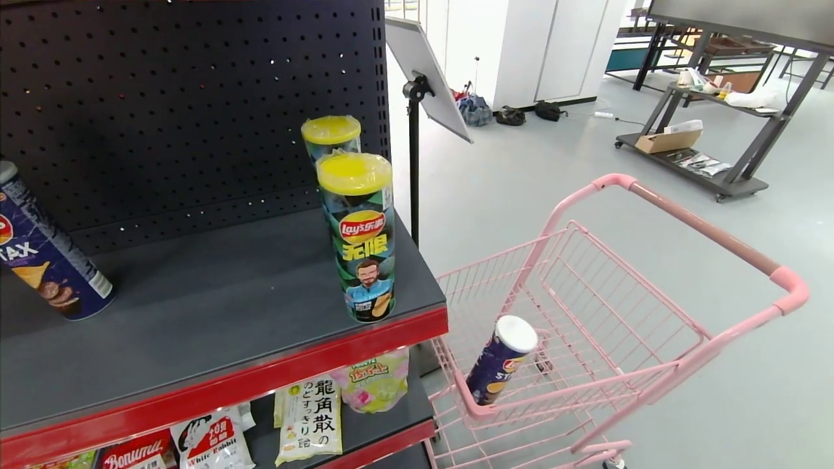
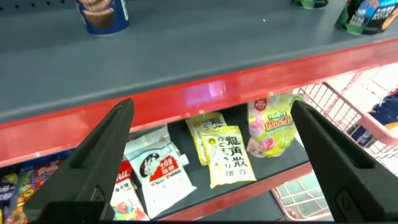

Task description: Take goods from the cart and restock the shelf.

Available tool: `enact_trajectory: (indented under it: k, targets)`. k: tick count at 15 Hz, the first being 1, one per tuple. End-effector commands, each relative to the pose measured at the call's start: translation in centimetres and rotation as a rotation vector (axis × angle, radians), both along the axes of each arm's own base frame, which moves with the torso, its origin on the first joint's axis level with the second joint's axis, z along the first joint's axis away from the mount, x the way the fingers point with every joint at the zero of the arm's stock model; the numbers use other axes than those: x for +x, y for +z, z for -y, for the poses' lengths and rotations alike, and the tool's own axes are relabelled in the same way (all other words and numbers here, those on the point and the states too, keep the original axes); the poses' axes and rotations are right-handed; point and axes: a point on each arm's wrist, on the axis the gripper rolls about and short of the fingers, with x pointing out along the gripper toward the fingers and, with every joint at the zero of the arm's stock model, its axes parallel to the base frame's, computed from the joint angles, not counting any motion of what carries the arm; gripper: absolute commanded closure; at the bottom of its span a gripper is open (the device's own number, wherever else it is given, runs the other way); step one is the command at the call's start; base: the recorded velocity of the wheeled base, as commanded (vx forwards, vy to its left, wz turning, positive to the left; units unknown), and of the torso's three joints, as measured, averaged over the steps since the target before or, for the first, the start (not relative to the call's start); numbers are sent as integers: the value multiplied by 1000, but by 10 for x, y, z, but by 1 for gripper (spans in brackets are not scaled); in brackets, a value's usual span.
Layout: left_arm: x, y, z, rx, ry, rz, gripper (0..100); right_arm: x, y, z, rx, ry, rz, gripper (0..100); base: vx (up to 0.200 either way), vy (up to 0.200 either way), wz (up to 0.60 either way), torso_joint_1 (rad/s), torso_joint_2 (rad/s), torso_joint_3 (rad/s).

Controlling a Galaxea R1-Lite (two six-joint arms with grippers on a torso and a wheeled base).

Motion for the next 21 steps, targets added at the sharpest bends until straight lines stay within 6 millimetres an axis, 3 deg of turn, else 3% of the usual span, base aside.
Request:
enact_trajectory:
  k: [1,19,20,21]
  targets:
    - [0,0,0,0,0,-1,0,0,0,0,-1,1,-1,0,0,0,0,-144,344,217]
    - [0,0,0,0,0,-1,0,1,4,0,-7,-7,-7,0,0,0,0,-141,416,277]
    - [0,0,0,0,0,-1,0,-3,35,0,-3,4,51,0,0,0,0,-7,56,46]
    - [0,0,0,0,0,-1,0,20,109,0,62,13,2,0,0,0,0,0,0,0]
